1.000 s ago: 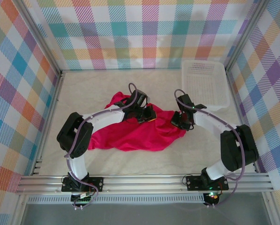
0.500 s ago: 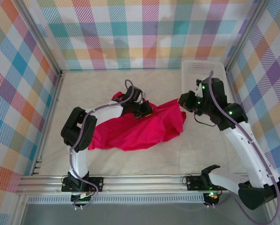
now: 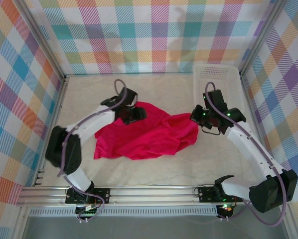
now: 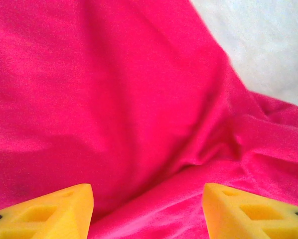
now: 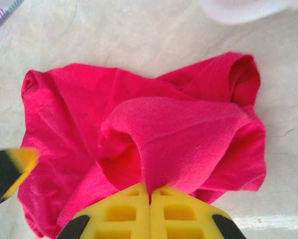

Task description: Fold the inside-out t-shirt

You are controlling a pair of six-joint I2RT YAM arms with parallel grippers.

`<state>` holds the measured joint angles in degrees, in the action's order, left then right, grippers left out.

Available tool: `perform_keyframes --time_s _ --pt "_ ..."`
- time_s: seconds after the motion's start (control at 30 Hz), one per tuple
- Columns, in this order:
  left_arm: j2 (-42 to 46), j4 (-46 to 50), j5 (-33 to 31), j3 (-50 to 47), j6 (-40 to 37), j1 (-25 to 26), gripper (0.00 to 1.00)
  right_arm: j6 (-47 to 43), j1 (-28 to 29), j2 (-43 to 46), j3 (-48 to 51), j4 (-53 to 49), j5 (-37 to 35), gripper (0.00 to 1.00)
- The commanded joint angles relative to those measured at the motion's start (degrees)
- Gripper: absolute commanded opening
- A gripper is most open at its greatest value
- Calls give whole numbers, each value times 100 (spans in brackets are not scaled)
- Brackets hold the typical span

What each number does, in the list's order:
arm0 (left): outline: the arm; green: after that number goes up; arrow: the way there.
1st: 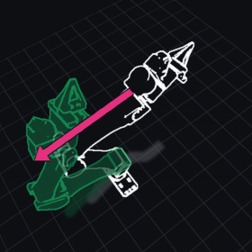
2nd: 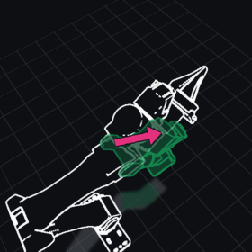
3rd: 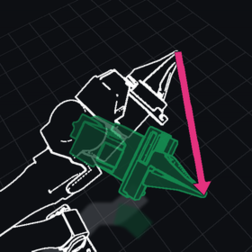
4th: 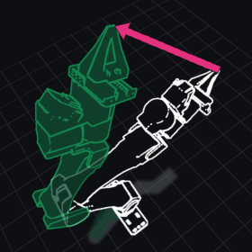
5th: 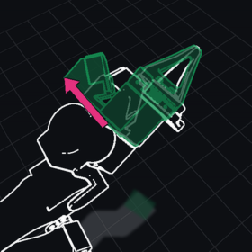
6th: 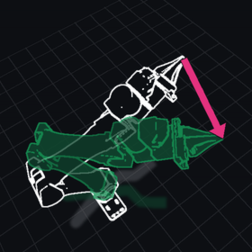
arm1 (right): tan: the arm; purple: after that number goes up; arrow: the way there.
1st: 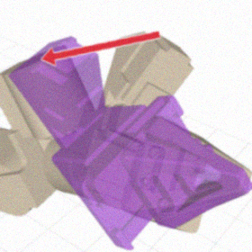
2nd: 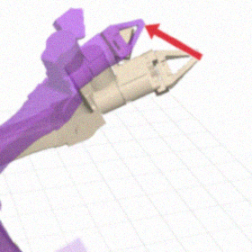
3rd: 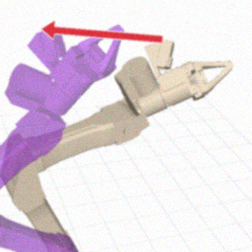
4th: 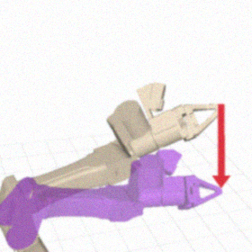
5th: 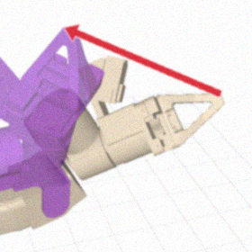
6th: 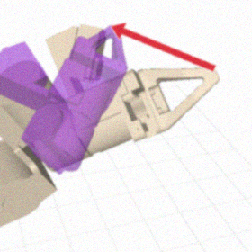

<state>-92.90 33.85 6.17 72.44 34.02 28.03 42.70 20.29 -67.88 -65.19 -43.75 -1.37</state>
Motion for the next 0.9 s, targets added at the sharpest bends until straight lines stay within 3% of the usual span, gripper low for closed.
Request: perform_keyframes --time_s 0.0,0.2,0.33,0.43,0.63,0.87 --pt "720 1342 -1149 -741 -294 -481 59 -198 -124 152 -89 24 -312 0" --pt "1560 656 -957 -2254 50 -1721 65 -227 -190 30 -109 140 -99 0" --pt "1426 105 -851 -2350 85 -2259 69 -275 -198 19 -126 105 -31 0" --pt "1042 -113 -776 -2180 46 -2577 64 -306 -197 72 -130 67 -39 0" --pt "317 -441 -590 -2012 43 -2895 54 -340 -214 126 -204 24 5 0" --pt "-16 -948 -485 -1873 -72 -2939 53 -351 -226 48 -305 91 185 0"
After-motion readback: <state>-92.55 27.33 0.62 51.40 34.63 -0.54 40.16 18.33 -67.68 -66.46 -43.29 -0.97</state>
